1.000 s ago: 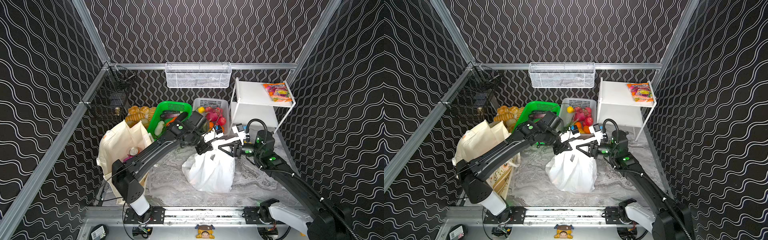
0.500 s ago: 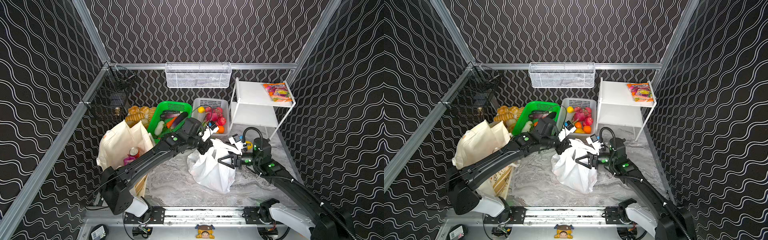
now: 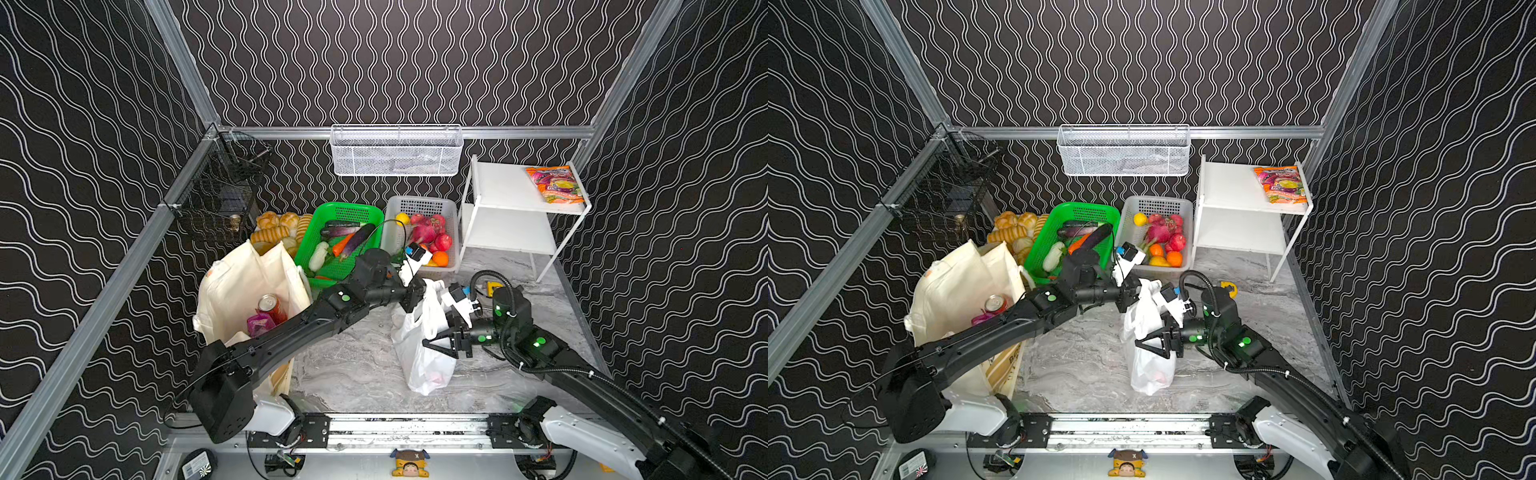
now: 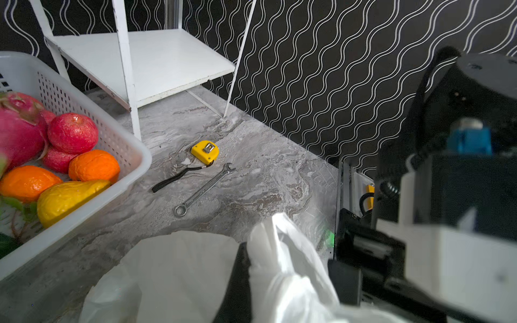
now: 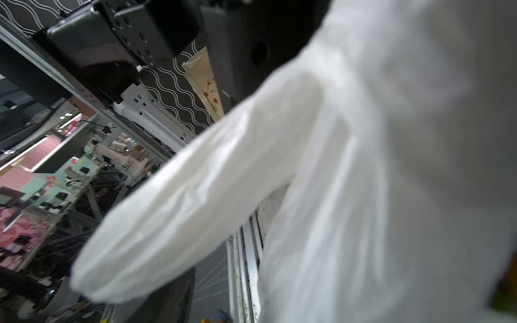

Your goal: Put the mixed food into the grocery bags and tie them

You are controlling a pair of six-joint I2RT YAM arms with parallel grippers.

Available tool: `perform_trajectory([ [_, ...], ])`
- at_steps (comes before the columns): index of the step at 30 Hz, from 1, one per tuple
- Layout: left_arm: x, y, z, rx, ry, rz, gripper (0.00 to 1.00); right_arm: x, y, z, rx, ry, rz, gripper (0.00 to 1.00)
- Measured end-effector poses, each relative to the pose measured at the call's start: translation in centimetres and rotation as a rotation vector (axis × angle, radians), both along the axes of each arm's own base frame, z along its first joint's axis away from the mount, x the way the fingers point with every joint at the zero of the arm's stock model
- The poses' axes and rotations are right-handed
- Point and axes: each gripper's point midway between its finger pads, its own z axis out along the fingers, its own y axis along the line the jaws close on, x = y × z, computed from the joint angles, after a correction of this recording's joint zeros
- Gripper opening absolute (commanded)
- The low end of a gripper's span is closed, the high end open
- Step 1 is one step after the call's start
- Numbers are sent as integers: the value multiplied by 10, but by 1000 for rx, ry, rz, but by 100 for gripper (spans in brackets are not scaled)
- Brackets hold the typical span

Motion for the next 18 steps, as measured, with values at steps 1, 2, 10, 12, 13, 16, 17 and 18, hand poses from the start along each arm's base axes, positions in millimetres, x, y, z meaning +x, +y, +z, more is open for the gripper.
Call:
perform_trajectory([
  [1,-1,1,0,-15,-13,-2,0,2,-3,2,-7,-17,-32,65],
  [2,-3,1,0,-32,-29,-6,0,5,-8,3,-15,-36,-72,66],
  [10,-9,-2,16,-132,-112,-56,0,14,-38,43,-20,-127,-276,70],
  [12,-10,-3,19,-147,-125,-67,0,14,-45,60,2,-146,-322,62],
  [13,-10,-3,20,-152,-129,-70,0,15,-48,66,10,-148,-343,55],
  [16,-12,-4,21,-157,-132,-82,0,19,-52,86,54,-128,-395,21],
  [17,-13,-4,21,-158,-130,-88,0,23,-51,89,64,-100,-411,13],
  [18,-13,-5,21,-159,-129,-92,0,27,-49,88,65,-69,-420,8],
])
